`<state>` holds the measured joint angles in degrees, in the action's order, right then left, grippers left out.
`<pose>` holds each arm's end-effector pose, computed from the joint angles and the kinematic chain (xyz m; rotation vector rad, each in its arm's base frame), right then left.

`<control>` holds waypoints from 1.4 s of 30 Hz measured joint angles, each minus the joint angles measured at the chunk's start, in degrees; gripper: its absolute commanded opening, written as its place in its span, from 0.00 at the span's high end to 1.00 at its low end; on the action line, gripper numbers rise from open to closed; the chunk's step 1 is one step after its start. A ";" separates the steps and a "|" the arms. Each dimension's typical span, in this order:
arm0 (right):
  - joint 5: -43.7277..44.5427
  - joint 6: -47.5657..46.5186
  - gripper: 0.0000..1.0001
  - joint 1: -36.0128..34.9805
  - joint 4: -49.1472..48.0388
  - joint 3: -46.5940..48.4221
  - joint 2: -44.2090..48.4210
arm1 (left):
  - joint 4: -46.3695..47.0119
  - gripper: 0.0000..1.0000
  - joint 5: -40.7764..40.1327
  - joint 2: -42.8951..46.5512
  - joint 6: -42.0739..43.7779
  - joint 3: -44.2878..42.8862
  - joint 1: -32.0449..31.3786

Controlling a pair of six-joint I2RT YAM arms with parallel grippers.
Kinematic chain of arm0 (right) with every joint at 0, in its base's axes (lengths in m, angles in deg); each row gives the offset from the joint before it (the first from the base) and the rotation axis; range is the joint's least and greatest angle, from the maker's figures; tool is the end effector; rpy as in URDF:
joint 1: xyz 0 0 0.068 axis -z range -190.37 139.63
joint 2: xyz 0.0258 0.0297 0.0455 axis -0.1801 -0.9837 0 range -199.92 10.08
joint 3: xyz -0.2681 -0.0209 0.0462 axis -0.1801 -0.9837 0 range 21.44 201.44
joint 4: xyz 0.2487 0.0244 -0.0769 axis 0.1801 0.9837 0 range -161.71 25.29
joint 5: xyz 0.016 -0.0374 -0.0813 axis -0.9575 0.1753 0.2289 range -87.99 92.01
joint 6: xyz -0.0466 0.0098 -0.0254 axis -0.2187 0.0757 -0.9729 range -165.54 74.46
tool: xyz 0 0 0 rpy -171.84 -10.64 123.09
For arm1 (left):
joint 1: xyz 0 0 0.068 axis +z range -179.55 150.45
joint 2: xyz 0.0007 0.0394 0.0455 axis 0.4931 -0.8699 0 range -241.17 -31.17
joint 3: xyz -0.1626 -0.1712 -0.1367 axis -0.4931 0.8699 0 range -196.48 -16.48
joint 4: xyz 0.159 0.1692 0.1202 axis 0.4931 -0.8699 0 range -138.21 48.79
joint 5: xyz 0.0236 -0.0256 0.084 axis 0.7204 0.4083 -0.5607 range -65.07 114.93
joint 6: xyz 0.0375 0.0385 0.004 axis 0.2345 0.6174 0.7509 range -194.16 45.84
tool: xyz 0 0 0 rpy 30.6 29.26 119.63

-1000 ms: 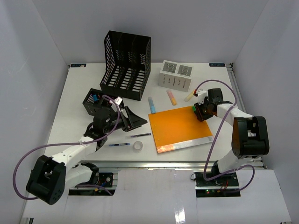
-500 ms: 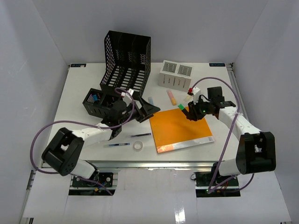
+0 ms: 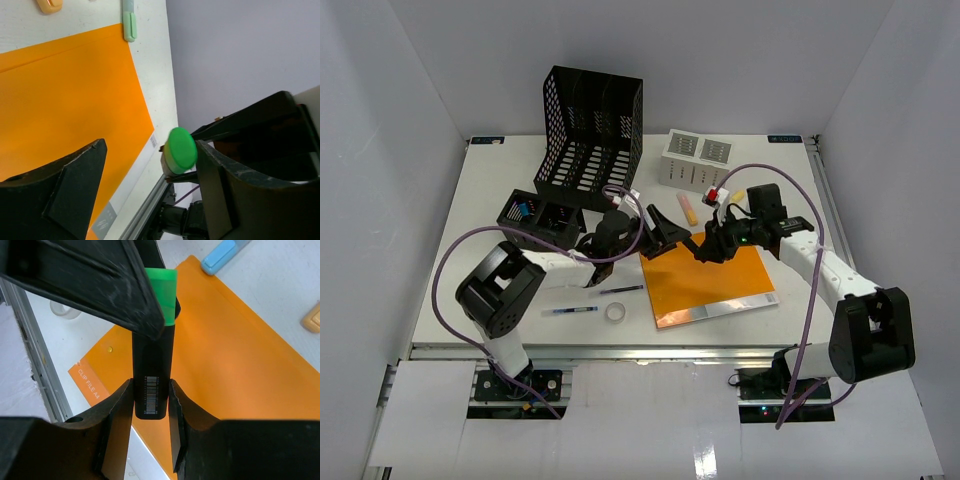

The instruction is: Organize the desk

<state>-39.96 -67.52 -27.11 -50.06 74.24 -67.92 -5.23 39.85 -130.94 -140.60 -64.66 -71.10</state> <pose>0.2623 0.1037 0.2484 -1.0630 2.0010 0.8178 0.2697 -0.2512 0.1899 -0.2523 2.1256 -1.4716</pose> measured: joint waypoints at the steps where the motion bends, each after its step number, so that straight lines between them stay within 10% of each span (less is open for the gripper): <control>1: -0.18 0.18 0.92 0.00 -0.30 0.00 0.26 | -0.16 0.29 -0.26 -0.38 -0.06 -0.28 -0.20; 15: 1.74 0.93 0.86 -0.64 -1.68 -0.25 0.81 | 0.04 0.84 -2.44 -1.69 -0.94 -3.24 -1.36; 19: 1.93 0.93 0.59 -0.76 -2.08 -0.54 0.81 | 0.10 0.98 -2.40 -1.68 -1.12 -3.18 -1.38; 20: 1.91 0.92 0.40 -0.77 -2.08 -0.57 0.81 | 0.13 1.00 -2.36 -1.68 -1.13 -3.14 -1.38; 25: 1.48 0.45 0.04 -0.81 -2.35 -0.63 0.81 | -0.77 1.00 -2.09 -1.46 -0.18 -2.69 -1.40; 35: -5.52 -5.01 0.03 3.40 -1.60 -1.42 5.15 | -19.98 1.00 -8.14 15.18 13.63 -0.16 0.61; 42: -8.17 -7.61 0.03 4.61 -1.44 -2.10 7.42 | -36.33 1.00 -13.77 31.58 24.85 0.14 13.41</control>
<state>-48.13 -75.14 -22.50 -51.50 72.14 -60.50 -41.56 26.08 -99.36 -115.75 -64.52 -57.69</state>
